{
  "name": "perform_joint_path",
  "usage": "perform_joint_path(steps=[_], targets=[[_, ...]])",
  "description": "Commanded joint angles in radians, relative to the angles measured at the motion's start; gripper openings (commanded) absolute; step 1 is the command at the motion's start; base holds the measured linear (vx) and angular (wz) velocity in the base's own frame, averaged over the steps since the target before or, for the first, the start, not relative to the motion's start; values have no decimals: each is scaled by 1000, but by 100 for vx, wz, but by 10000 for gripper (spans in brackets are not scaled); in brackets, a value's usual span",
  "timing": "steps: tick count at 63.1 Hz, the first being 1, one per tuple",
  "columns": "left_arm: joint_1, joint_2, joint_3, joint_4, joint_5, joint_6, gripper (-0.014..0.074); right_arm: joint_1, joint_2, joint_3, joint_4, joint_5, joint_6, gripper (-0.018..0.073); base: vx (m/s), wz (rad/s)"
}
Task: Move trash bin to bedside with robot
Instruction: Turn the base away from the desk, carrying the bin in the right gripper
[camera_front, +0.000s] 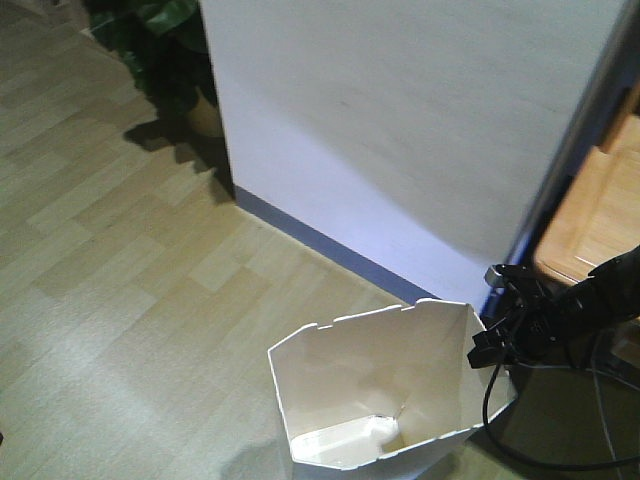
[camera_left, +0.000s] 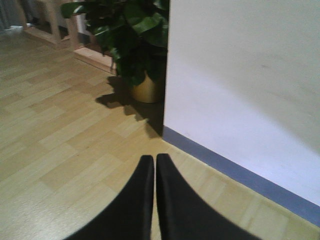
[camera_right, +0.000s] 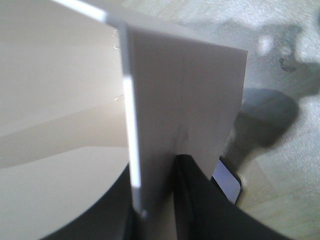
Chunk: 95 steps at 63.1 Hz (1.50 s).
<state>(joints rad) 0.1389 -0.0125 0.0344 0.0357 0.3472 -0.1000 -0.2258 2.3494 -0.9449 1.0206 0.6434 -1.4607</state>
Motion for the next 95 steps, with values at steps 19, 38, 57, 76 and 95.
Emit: perform_joint_path(steps=[19,38,57,76,95], targets=[[-3,-14,3,-2,-66,-4,-6,-3,-74,-9,52,210,4,-5,6,47],[-3,-14,3,-2,-66,-4,-6,-3,-74,-9,52,210,4,-5,9,68],[-3,-14,3,-2,-66,-4,-6,-3,-74,-9,52,210,4,-5,11,59],[-3,-14,3,-2,-66,-4,-6,-3,-74,-9,52,210,4,-5,15,41],[-3,-14,3,-2,-66,-4,-6,-3,-74,-9,52,210,4,-5,21,24]])
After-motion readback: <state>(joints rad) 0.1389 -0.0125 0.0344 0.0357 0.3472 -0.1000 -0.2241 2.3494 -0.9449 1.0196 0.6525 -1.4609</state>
